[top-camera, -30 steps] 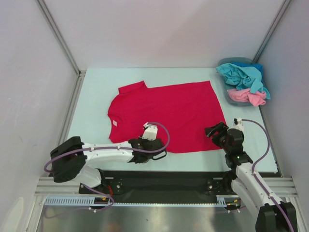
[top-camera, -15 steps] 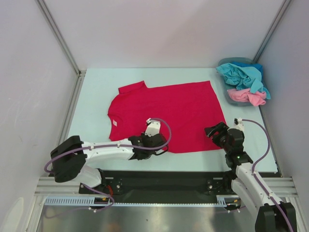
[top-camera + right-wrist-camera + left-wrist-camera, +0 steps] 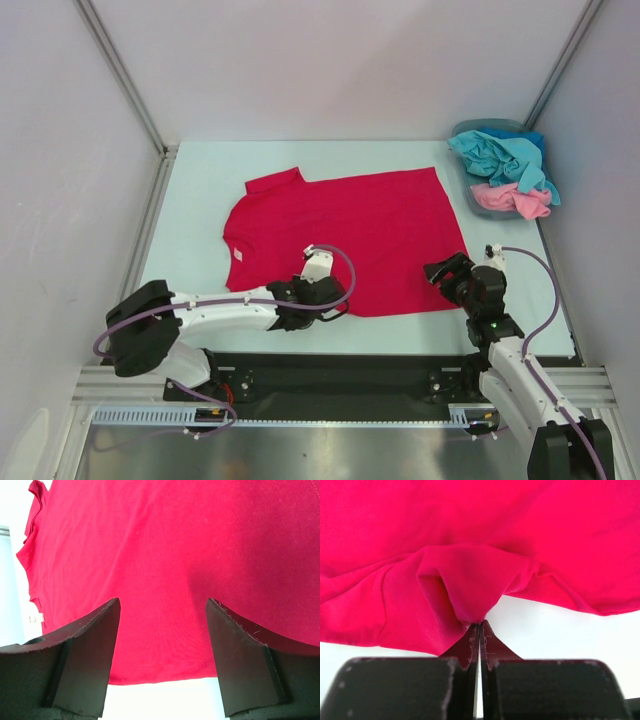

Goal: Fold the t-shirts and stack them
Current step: Flatten the tshirt out

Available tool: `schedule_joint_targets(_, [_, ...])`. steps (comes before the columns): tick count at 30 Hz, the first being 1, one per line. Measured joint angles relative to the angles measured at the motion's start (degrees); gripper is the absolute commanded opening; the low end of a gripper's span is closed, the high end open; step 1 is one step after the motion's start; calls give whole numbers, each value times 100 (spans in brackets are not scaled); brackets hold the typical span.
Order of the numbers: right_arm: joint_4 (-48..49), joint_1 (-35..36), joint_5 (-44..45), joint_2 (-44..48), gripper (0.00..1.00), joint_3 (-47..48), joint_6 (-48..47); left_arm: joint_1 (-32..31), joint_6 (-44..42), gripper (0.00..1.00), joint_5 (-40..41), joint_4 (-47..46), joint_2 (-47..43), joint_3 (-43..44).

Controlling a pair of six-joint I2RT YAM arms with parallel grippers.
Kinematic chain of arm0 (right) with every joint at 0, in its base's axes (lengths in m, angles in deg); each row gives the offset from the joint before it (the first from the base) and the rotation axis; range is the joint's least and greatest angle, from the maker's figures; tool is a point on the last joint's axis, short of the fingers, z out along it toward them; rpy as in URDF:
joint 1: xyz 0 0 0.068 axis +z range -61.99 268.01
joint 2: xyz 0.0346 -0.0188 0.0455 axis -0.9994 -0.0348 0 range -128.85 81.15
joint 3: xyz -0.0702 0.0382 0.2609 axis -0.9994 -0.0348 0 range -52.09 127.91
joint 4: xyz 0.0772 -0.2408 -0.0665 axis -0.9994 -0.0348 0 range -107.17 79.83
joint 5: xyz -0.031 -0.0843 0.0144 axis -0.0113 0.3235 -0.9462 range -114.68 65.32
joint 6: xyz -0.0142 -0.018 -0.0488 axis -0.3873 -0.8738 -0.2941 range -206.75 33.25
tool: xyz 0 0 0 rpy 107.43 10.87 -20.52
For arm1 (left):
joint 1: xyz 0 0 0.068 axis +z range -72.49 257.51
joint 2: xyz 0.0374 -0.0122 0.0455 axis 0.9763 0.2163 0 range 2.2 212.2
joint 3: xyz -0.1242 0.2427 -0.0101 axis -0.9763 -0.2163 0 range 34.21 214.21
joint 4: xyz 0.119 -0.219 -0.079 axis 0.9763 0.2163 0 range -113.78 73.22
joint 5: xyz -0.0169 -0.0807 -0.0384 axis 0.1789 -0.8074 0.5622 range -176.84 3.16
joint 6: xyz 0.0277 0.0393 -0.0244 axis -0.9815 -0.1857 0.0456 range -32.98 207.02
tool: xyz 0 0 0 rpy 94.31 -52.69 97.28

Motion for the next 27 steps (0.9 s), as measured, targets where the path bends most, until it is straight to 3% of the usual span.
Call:
schedule_joint_targets(6, [7,-11,-2,-13,74,0,0,-2,-26,0,-15,271,-48,208])
schedule_joint_targets(18, [96,-13,-26,-350,74,0,2,-2,-197,0,-409,1040,-402,1749])
schedule_joint_targets(25, [92,-24,-24,-402,74,0,2,-133,-90,0,-706,1215,-555,1408])
schedule_joint_targets(27, [94,-26,-24,-409,74,0,2,-264,35,6,-704,1259,-595,1099])
